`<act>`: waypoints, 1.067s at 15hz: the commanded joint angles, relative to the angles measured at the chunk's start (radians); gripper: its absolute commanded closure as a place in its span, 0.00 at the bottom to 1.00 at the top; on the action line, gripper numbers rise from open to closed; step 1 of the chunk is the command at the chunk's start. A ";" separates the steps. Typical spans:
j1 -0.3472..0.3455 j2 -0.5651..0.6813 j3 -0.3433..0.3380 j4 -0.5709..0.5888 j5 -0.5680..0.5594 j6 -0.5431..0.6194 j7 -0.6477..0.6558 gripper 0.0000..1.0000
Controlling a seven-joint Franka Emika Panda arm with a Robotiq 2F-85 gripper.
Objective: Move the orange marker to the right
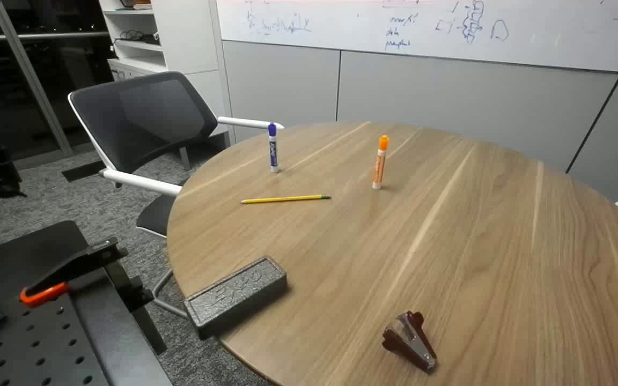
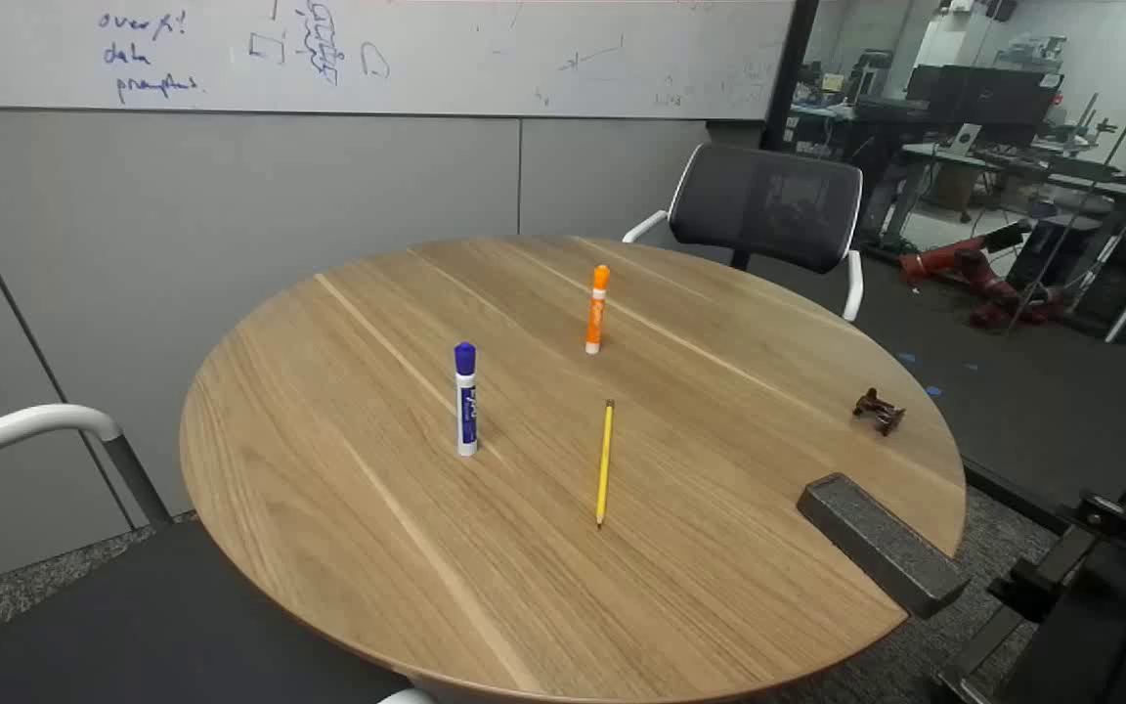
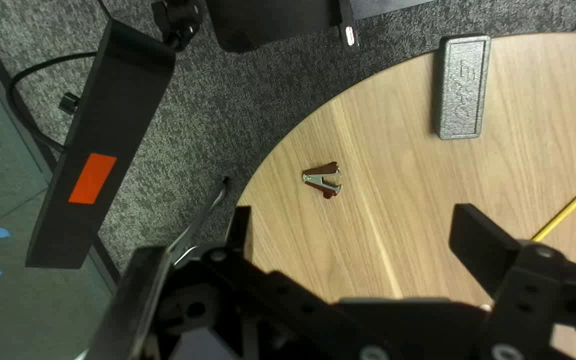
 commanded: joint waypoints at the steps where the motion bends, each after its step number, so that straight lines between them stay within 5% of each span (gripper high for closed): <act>1: 0.012 0.000 -0.011 0.002 -0.006 -0.004 0.004 0.00; 7: 0.012 0.000 -0.011 0.002 -0.006 -0.004 0.004 0.00; 16: 0.133 0.517 0.069 0.382 0.032 0.070 0.149 0.00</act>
